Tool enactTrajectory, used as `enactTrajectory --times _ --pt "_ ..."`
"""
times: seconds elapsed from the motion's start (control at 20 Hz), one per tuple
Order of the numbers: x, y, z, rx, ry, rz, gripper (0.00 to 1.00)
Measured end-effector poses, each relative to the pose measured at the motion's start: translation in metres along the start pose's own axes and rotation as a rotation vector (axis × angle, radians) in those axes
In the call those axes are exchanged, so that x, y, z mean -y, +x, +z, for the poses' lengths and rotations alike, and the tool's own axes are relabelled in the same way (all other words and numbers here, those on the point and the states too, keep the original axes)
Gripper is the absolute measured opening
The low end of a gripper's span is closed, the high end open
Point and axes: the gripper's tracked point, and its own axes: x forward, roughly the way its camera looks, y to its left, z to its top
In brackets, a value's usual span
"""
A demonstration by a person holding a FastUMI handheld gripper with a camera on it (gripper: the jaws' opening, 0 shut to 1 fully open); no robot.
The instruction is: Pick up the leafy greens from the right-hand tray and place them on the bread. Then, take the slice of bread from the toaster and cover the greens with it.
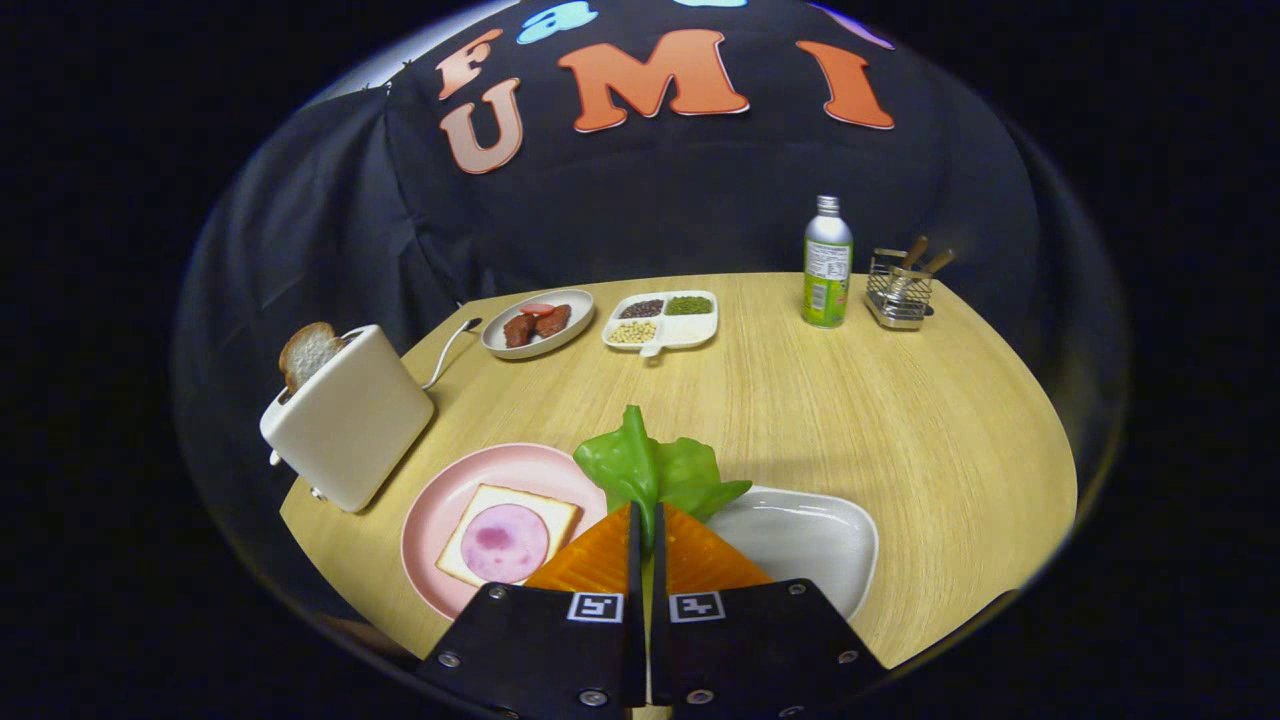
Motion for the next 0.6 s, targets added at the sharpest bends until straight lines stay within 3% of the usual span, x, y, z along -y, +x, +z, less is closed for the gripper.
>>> enactTrajectory --times 0.6 --pt "-0.078 0.021 -0.01 -0.049 -0.119 0.142 0.03"
